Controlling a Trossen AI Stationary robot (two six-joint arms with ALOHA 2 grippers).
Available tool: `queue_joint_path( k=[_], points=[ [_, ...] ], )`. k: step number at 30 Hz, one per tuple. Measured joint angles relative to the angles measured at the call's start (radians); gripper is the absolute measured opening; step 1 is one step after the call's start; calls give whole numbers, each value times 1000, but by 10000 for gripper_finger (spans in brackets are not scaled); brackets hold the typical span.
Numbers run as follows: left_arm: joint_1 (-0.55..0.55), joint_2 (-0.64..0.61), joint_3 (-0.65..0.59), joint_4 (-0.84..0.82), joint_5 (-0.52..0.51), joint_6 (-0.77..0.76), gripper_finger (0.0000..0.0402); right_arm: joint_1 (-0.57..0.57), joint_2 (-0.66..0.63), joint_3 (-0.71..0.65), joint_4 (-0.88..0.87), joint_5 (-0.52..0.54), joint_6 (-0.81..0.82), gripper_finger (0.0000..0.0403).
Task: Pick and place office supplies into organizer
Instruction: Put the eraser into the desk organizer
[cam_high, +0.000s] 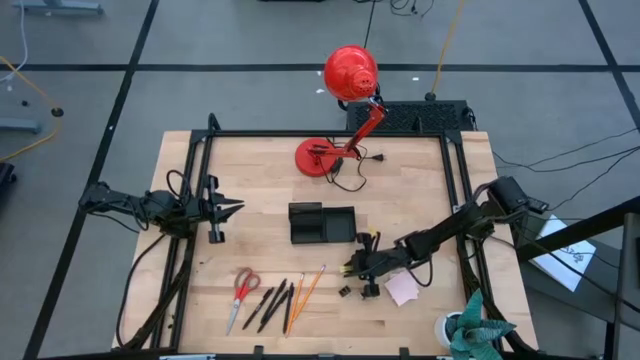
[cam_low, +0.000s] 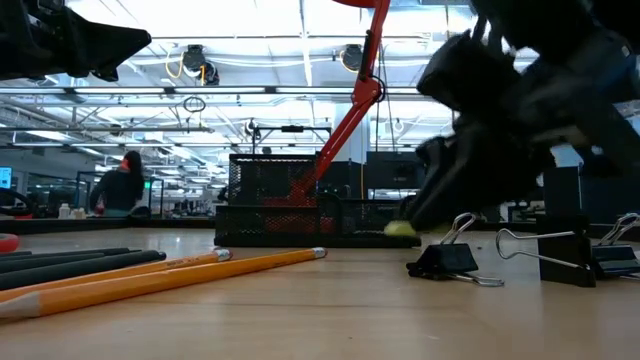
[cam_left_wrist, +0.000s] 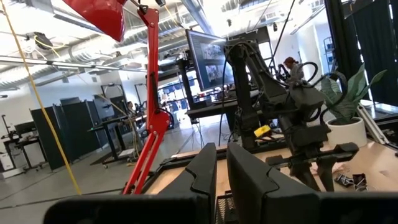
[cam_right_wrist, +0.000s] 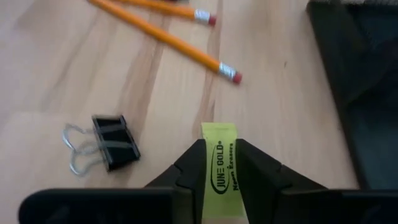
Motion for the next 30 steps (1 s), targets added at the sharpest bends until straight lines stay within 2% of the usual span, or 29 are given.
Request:
queue_joint_path(
  k=[4, 10, 14, 19, 23, 30],
  points=[
    [0, 0, 0, 0, 0, 0, 47, -1, -35, 0, 12, 8, -25, 66],
    [0, 0, 0, 0, -18, 0, 47, -14, -61, 0, 112, 104, -99, 65],
    [0, 0, 0, 0, -18, 0, 47, -43, -61, 22, 167, 103, -130, 64],
    [0, 0, 0, 0, -18, 0, 47, -83, -61, 117, 75, 98, -179, 62],
    [0, 0, 0, 0, -18, 0, 47, -120, -58, 181, 29, 46, -207, 62],
    [0, 0, 0, 7, -18, 0, 47, -185, -51, 200, 30, 24, -223, 62]
  ],
)
